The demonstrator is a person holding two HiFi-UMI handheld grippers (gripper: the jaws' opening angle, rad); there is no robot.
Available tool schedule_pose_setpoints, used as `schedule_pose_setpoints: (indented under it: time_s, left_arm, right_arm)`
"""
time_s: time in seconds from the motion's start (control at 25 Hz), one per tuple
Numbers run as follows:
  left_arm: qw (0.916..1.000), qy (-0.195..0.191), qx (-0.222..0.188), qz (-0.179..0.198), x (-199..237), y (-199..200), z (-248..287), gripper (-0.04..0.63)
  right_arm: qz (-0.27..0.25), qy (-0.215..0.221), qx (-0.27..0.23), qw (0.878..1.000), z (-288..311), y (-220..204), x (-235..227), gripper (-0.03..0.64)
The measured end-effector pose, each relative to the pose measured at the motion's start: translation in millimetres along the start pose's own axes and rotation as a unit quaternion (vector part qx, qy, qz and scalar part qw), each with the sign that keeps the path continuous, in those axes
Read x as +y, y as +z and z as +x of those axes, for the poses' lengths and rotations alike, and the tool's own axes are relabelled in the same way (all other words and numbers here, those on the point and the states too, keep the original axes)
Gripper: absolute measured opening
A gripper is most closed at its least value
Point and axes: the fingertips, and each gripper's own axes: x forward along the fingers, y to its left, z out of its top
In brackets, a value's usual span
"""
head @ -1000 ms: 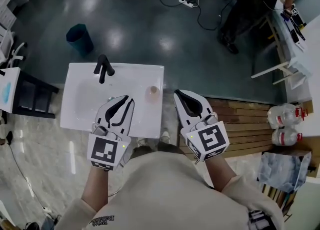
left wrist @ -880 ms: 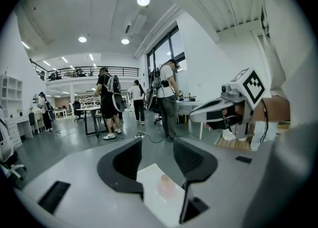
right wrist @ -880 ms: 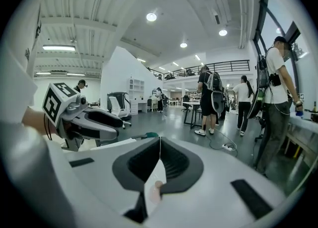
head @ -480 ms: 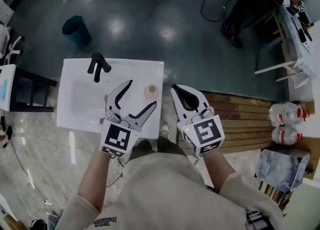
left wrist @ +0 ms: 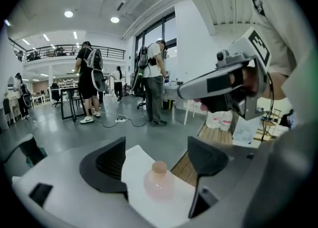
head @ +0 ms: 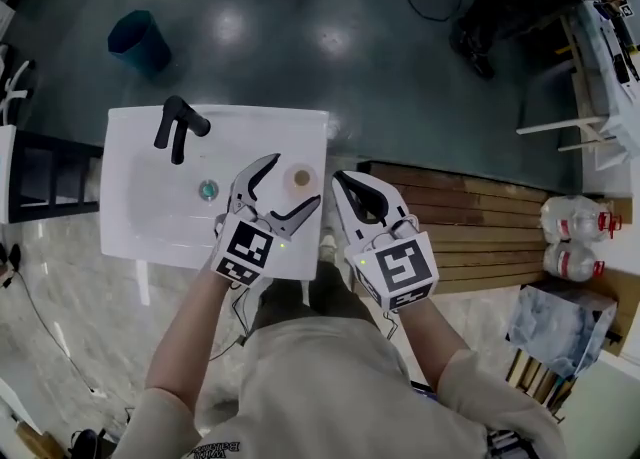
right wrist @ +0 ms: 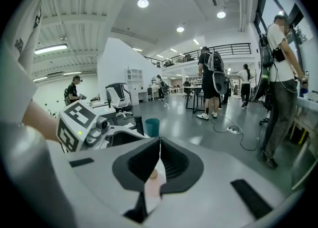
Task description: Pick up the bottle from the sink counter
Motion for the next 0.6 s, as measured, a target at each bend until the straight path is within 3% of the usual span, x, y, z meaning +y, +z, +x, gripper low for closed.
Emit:
schedule_pose_setpoints:
  time_s: [0.36,0.6]
  left_arm:
    - [0.9977,-0.023,0.063,-0.010,-1.1,-76.4,61.5,0.374]
    - [0.9958,-0.034,0.084,-0.006,-6.0,-108.6,85.8,0.380]
  right_arm:
    - [0.014,0.011,0.051,0.999,30.5,-62.2,-4.3,-0.003]
    - [0.012,0.029,0.076,0.997,44.1,-91.7,4.2,-0.003]
